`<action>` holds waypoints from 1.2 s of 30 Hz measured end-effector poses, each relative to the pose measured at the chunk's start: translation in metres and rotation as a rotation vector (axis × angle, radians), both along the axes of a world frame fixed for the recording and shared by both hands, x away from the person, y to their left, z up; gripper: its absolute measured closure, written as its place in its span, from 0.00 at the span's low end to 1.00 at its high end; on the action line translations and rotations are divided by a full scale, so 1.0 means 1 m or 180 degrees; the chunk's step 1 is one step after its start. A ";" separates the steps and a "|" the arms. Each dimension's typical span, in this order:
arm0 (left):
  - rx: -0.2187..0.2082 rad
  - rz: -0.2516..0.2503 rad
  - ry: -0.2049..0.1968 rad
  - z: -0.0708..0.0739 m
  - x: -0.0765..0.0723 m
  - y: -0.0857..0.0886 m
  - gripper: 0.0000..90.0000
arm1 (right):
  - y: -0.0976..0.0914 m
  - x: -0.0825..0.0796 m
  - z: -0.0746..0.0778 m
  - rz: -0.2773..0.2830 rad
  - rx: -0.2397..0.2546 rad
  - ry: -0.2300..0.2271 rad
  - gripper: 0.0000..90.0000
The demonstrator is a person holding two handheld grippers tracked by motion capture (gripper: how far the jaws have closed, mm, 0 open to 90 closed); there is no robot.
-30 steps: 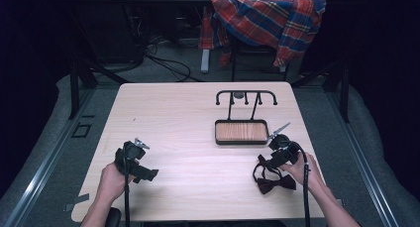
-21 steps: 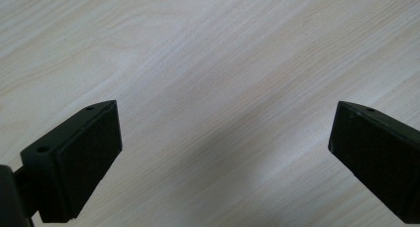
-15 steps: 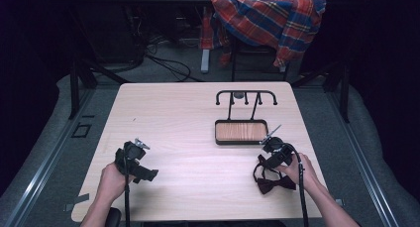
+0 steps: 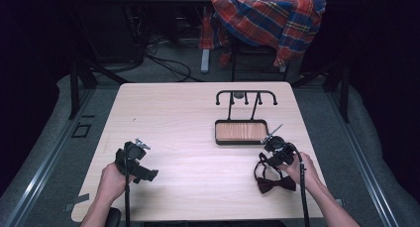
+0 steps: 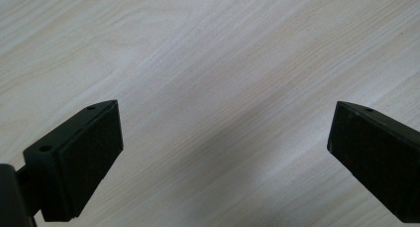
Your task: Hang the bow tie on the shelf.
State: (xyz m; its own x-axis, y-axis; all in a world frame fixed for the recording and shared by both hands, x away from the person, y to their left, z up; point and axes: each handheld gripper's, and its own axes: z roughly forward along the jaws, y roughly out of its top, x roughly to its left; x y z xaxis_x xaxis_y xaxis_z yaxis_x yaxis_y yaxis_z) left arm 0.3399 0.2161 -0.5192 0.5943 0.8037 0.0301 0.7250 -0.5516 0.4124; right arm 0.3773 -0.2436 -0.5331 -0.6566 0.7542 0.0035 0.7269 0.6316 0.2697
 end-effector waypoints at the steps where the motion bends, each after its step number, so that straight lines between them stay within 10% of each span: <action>1: 0.0004 -0.0001 0.0003 0.000 0.000 0.000 0.01 | 0.000 0.000 0.002 -0.0017 -0.0008 -0.0018 0.99; 36: 0.0028 -0.0074 0.0006 0.001 -0.002 -0.003 0.02 | -0.013 -0.020 0.048 -0.0127 0.0247 -0.0492 0.99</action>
State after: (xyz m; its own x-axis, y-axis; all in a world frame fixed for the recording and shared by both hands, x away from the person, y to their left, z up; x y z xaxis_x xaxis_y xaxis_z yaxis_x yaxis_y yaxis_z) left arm 0.3383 0.2135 -0.5181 0.6128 0.7894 0.0359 0.7129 -0.5718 0.4060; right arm 0.3570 -0.2568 -0.4853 -0.6235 0.7810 -0.0361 0.6969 0.5761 0.4270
